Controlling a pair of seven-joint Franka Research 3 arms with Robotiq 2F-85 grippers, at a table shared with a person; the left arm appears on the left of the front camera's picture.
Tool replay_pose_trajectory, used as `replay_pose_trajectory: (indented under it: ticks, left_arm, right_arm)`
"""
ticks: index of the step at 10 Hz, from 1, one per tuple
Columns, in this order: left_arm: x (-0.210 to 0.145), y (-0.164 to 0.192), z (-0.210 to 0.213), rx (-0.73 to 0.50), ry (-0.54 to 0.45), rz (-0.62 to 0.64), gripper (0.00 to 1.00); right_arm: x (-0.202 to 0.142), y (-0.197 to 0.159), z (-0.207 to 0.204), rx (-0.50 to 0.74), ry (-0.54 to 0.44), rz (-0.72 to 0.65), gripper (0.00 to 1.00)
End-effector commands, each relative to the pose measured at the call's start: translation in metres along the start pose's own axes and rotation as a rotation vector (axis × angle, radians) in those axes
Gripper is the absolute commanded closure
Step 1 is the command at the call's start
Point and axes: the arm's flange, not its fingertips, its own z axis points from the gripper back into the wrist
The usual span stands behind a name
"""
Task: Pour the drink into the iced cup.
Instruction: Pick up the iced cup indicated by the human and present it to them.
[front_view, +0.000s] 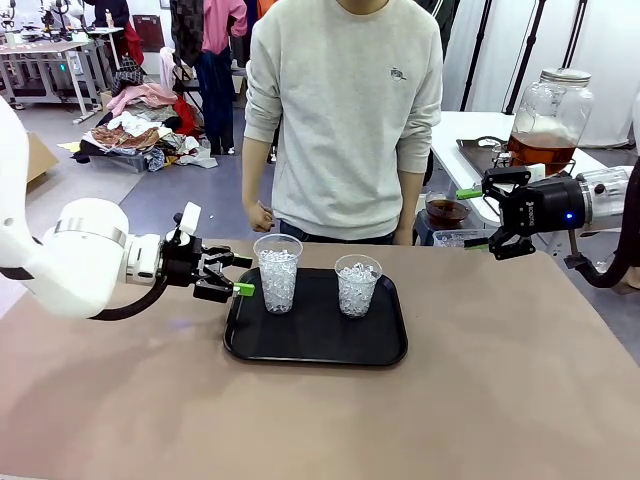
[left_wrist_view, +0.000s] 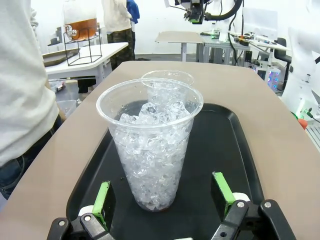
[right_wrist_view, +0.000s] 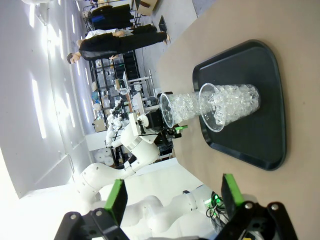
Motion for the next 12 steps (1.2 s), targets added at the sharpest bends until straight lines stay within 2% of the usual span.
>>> replay_pose_trajectory:
  ticks: [1,12]
  left_arm:
    - [0.000,0.000,0.000,0.000,-0.001,-0.001,0.00]
    - [-0.006,0.018,-0.022,-0.001,-0.039,-0.029,0.00]
  right_arm:
    - [0.000,0.001,0.000,0.000,-0.002,0.002,0.00]
    - [0.000,0.001,0.000,0.000,-0.002,0.002,0.00]
